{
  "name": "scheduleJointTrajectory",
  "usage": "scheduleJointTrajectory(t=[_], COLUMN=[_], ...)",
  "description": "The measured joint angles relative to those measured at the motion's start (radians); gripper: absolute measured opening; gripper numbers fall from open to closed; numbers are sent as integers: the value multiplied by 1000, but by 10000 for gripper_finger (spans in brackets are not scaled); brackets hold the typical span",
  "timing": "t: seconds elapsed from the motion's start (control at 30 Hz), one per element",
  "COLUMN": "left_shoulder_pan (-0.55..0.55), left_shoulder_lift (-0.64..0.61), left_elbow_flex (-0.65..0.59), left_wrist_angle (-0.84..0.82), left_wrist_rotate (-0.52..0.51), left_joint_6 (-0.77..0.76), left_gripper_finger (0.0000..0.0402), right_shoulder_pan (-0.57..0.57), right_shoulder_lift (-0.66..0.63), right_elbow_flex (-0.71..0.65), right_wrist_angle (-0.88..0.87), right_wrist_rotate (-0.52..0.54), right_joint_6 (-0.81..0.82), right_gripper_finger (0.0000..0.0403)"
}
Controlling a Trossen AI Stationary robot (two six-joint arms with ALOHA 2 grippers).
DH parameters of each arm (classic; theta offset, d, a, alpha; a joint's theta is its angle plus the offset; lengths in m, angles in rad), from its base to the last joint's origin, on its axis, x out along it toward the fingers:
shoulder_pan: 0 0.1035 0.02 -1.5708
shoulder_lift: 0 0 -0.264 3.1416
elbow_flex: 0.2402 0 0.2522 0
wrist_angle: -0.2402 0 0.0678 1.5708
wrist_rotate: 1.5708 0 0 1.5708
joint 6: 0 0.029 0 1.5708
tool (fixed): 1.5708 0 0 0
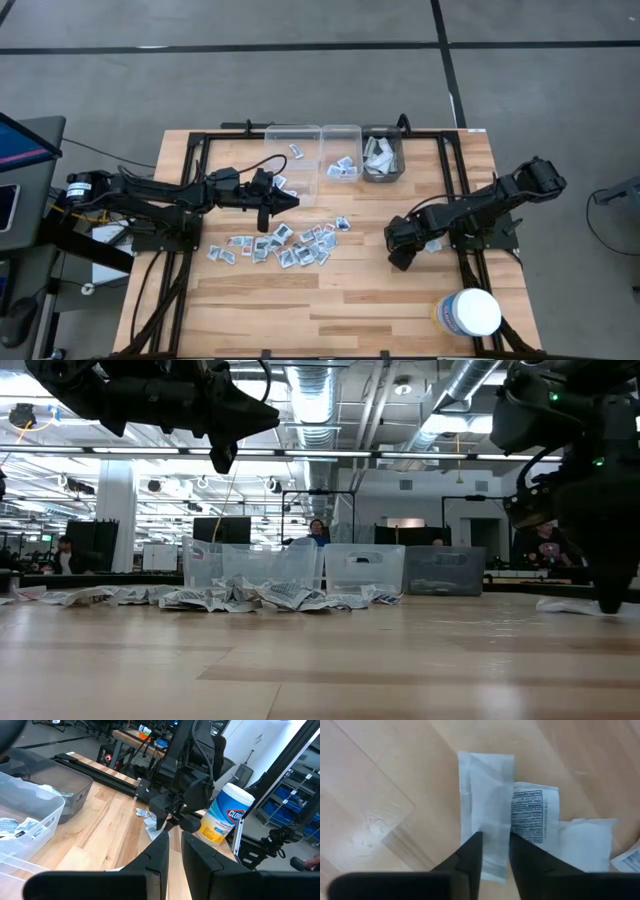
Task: Pick & Place First Aid Supplies
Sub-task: Put the bandage pack into the black transparent bin
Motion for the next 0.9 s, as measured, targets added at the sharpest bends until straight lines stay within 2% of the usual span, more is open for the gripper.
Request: scheduleJointTrajectory(t=[0.17, 0.3, 0.47, 0.67, 0.9], left_shoulder_pan=[0, 0, 0, 0, 0], left_shoulder_lift=[0, 0, 0, 0, 0], left_elbow_flex=[0, 0, 0, 0, 0], left_wrist_angle=[0, 0, 0, 0, 0], left_wrist_rotate=[0, 0, 0, 0, 0], left_joint_6=[4, 5, 7, 7, -1], left_gripper_finger=[51, 51, 51, 51, 51], right_shoulder_pan=[0, 0, 0, -23, -73], right_shoulder_lift=[0, -1, -1, -1, -1], right_elbow_flex=[0, 10, 102, 254, 412], right_wrist_angle=[-1, -24, -122, -218, -133], right_wrist_rotate=[7, -4, 10, 87, 210], right_joint_6=[0, 15, -26, -132, -276], right_gripper_finger=[11, 8, 4, 1, 1])
